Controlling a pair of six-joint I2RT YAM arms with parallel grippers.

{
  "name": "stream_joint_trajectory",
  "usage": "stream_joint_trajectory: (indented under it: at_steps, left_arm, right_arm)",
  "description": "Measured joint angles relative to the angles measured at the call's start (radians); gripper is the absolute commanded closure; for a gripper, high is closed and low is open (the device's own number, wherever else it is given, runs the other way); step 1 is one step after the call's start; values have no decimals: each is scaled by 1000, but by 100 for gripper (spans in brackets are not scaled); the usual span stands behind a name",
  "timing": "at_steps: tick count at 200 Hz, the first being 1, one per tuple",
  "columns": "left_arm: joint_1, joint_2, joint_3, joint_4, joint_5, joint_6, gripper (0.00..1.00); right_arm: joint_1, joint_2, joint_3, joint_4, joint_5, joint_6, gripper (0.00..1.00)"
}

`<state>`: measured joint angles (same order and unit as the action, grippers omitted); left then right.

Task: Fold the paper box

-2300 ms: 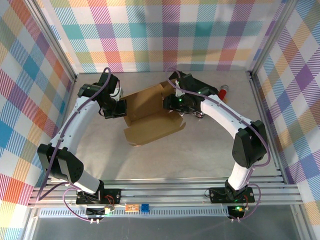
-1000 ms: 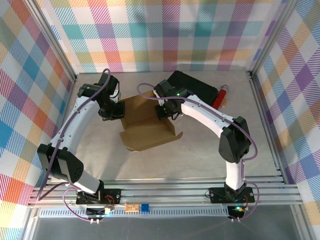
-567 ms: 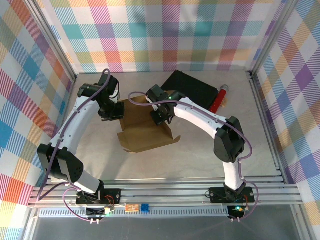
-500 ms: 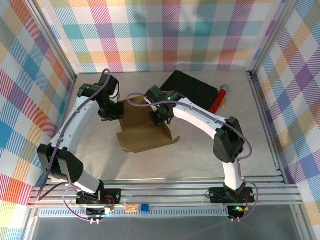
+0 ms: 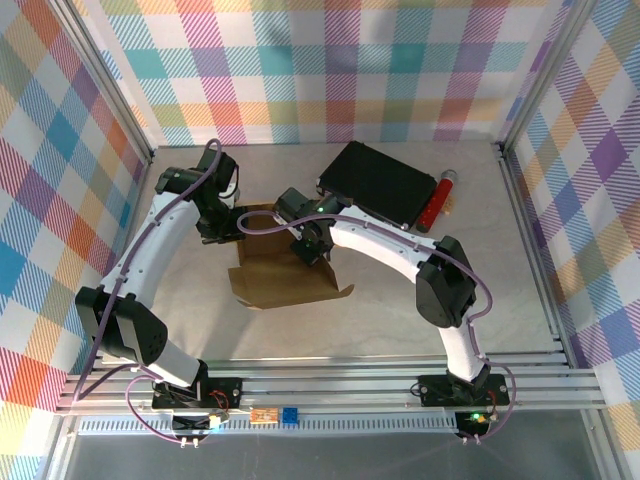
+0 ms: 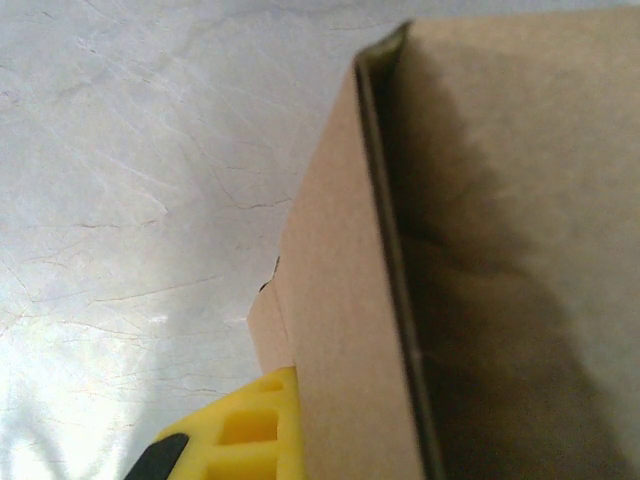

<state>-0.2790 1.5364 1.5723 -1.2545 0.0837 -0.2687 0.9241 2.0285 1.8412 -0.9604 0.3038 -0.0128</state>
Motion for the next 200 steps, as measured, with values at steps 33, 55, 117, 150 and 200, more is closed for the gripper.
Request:
stream_joint_trajectory:
  at_steps: [33,55,117,150,200]
  left_arm:
    - [-2,3,0,26,37,0,100]
    - [-2,9,1,69,72,0,100]
    - [-2,16,8,87,110,0,100]
    - [-2,19,14,87,125,0,100]
    - [-2,27,16,87,155,4,100]
  right_arm:
    - [6,-15,68,7,-6,4,62]
    - [5,-93,84,40,-45,19,50]
    - [-301,-572,-140,271,-229,183,42]
    - [-492,-645,-376,405,-316,206,36]
    - [-527,-423,-441,421,-457,89,37]
